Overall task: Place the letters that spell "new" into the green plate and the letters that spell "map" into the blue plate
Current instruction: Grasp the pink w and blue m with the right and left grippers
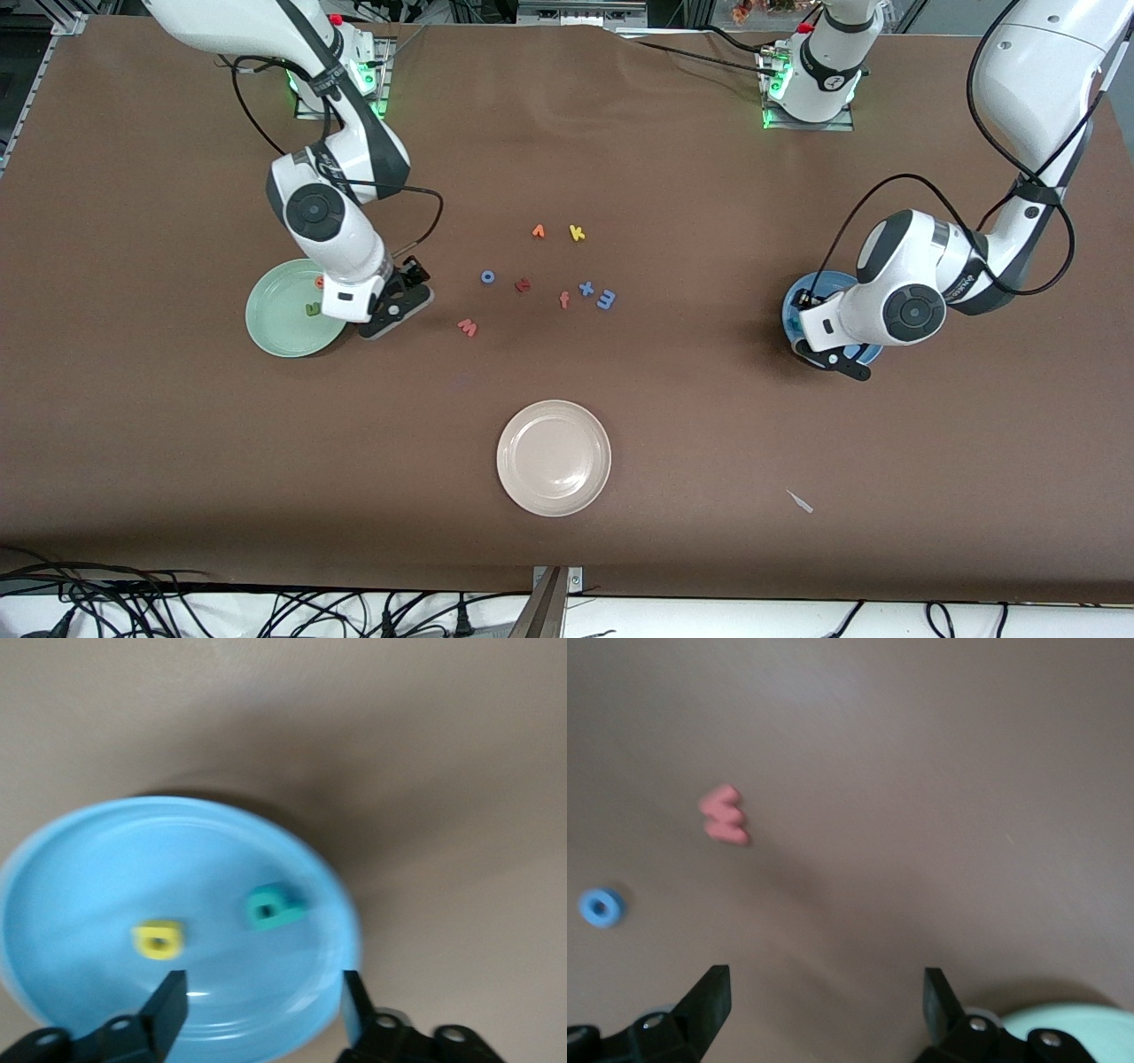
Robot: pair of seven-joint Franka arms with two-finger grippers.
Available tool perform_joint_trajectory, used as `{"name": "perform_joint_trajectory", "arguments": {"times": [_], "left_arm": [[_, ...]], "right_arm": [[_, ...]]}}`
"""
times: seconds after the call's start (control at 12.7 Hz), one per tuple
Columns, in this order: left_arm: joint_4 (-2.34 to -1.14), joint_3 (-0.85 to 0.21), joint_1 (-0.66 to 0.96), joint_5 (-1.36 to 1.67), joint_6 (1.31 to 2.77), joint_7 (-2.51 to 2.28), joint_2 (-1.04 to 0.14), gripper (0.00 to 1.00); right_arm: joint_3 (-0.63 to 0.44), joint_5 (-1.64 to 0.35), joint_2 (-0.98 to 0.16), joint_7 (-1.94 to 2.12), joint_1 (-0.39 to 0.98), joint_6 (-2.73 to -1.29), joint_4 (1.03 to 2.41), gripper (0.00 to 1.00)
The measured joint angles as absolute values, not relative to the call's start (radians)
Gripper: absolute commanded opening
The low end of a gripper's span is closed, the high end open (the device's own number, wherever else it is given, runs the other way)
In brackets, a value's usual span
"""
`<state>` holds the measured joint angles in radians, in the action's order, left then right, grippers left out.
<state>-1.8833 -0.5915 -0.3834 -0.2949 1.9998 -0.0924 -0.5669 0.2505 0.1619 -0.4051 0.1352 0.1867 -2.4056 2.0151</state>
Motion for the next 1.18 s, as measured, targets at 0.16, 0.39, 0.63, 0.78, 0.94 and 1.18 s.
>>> {"name": "perform_joint_trajectory", "arguments": {"times": [0.16,0.39,0.63,0.78,0.94,1.18], "left_arm": [[-1.883,-0.604,-0.332,-0.236,2.068,-0.323,-0.568,1.0],[-1.884,-0.606,-0.199,-0.172,2.187,-0.697,-0.572,1.0],[-1.888,-0.606,-0.088,-0.171,2.292,-1.111,-0.581,1.0],[-1.889,-0.604,-0.018,-0.171,2.341,-1.348,-0.588,1.0],[-1.889,-0.602,0.042,-0.171,2.391,-1.555,-0.595,1.0],[-1.889,-0.557,0.136,-0.22,2.437,-1.79,-0.618,1.0]], "right_arm": [[0.26,0.161,-0.459,0.126,0.212,-2.405,1.959,0.89],[0.261,0.161,-0.52,0.111,0.25,-2.435,1.929,0.84],[0.261,0.162,-0.561,0.11,0.267,-2.506,1.925,0.74],[0.261,0.182,-0.581,0.11,0.27,-2.531,1.924,0.72],[0.261,0.209,-0.599,0.11,0.271,-2.554,1.924,0.7],[0.261,0.216,-0.623,0.11,0.287,-2.588,1.923,0.7]]}}
